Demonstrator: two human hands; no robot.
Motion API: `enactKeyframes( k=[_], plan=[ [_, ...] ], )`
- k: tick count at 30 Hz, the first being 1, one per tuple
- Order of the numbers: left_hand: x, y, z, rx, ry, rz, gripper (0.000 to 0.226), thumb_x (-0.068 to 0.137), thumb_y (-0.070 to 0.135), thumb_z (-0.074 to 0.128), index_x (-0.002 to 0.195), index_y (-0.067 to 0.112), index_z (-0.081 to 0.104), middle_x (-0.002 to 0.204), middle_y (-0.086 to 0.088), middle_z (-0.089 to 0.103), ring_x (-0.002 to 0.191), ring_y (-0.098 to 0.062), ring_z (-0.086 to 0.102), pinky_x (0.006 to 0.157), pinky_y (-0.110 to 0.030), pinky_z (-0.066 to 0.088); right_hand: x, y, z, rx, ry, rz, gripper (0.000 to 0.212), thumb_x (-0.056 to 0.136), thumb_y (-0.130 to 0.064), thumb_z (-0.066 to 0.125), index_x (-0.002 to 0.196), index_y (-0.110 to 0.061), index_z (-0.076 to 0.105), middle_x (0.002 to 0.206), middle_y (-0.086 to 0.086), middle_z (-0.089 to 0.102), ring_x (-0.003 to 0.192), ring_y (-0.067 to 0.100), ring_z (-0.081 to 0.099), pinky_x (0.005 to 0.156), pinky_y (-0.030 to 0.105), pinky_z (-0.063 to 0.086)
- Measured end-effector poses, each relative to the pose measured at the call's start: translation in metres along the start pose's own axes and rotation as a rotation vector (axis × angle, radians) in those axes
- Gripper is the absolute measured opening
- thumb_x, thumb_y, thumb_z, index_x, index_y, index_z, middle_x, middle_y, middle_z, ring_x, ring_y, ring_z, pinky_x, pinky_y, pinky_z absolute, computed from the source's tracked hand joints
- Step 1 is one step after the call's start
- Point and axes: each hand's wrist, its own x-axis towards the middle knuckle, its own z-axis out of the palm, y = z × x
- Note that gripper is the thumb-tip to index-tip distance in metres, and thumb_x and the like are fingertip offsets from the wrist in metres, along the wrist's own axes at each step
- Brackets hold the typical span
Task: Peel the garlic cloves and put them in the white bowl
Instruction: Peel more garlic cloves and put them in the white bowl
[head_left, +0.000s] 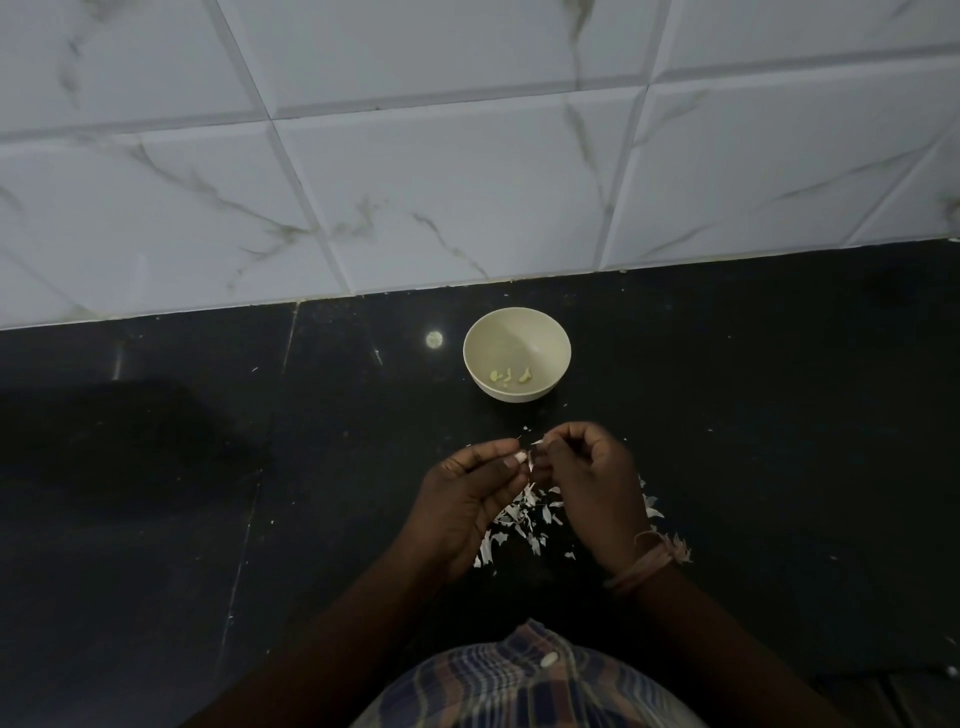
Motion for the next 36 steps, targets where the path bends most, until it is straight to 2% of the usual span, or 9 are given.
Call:
enactKeyframes(
  k=[3,6,8,11,16,21,26,33,36],
  plan=[
    [0.000,0.000,-0.001,0.000,-0.008,0.005,0.026,0.082,0.000,0.068,0.108,-0.003,0.070,0.103,-0.020,0.075,0.090,-0.023,0.075,0.077,-0.025,0.062,0.002,0.000,-0.003,-0.008,-0.001,-0.023,0.005,0.094,-0.002,0.065,0.095,-0.005,0.068,0.085,0.009,0.075,0.078,0.018,0.076,0.070,0.027,0.061],
    [0.000,-0.001,-0.003,0.012,-0.006,0.025,0.028,0.080,0.001,0.069,0.108,-0.002,0.070,0.102,-0.019,0.075,0.091,-0.024,0.075,0.077,-0.026,0.061,0.001,0.006,-0.003,-0.147,-0.050,-0.022,0.020,0.091,0.002,0.063,0.094,-0.015,0.073,0.088,0.001,0.076,0.083,0.012,0.074,0.079,0.033,0.062],
    [0.002,-0.003,-0.004,0.056,0.016,0.064,0.022,0.085,-0.003,0.068,0.107,-0.002,0.070,0.101,-0.021,0.076,0.092,-0.026,0.075,0.080,-0.029,0.062,-0.003,0.010,-0.002,-0.227,-0.062,-0.040,0.026,0.091,0.000,0.061,0.094,-0.022,0.075,0.091,-0.007,0.076,0.086,0.005,0.072,0.082,0.030,0.059],
    [0.002,-0.003,-0.005,0.202,0.024,0.149,0.018,0.087,-0.002,0.071,0.105,-0.001,0.071,0.103,-0.023,0.076,0.098,-0.031,0.074,0.089,-0.035,0.061,-0.008,0.011,-0.001,-0.279,-0.059,-0.120,0.021,0.093,-0.009,0.065,0.102,-0.024,0.076,0.097,-0.012,0.075,0.092,-0.002,0.069,0.083,0.021,0.055],
    [0.000,-0.002,-0.006,0.355,0.029,0.225,0.016,0.089,-0.003,0.071,0.104,0.002,0.071,0.098,-0.019,0.077,0.094,-0.029,0.075,0.081,-0.030,0.061,-0.005,0.013,-0.003,-0.376,-0.108,-0.277,0.014,0.091,-0.012,0.072,0.101,-0.020,0.077,0.098,-0.012,0.072,0.095,0.001,0.068,0.085,0.023,0.055],
    [0.002,-0.006,-0.006,0.299,0.044,0.231,0.024,0.087,-0.009,0.070,0.108,0.003,0.070,0.101,-0.018,0.077,0.097,-0.029,0.075,0.086,-0.035,0.059,-0.008,0.011,0.002,-0.296,-0.084,-0.144,0.009,0.090,-0.015,0.072,0.093,-0.023,0.074,0.088,-0.009,0.074,0.083,0.004,0.070,0.078,0.031,0.058],
    [0.001,-0.011,-0.005,0.215,0.090,0.217,0.019,0.086,-0.005,0.073,0.102,0.004,0.073,0.100,-0.020,0.077,0.093,-0.027,0.074,0.086,-0.032,0.061,-0.013,0.007,0.005,-0.266,-0.070,-0.118,0.005,0.090,-0.018,0.073,0.089,-0.023,0.074,0.081,-0.007,0.074,0.077,0.004,0.069,0.070,0.025,0.057],
    [-0.002,-0.011,-0.005,0.087,0.024,0.152,0.022,0.080,0.001,0.074,0.102,0.000,0.072,0.102,-0.025,0.074,0.096,-0.033,0.073,0.094,-0.042,0.059,-0.014,0.006,0.006,-0.391,-0.043,-0.245,0.001,0.089,-0.021,0.074,0.088,-0.021,0.074,0.082,-0.010,0.070,0.076,0.004,0.066,0.069,0.023,0.054],
    [-0.003,-0.010,-0.003,0.099,0.011,0.164,0.023,0.078,0.003,0.074,0.100,-0.001,0.071,0.099,-0.021,0.075,0.093,-0.029,0.074,0.088,-0.036,0.061,-0.014,0.007,0.007,-0.457,-0.009,-0.335,0.003,0.087,-0.019,0.076,0.088,-0.019,0.073,0.083,-0.010,0.068,0.076,0.004,0.064,0.068,0.018,0.051]
  ],
)
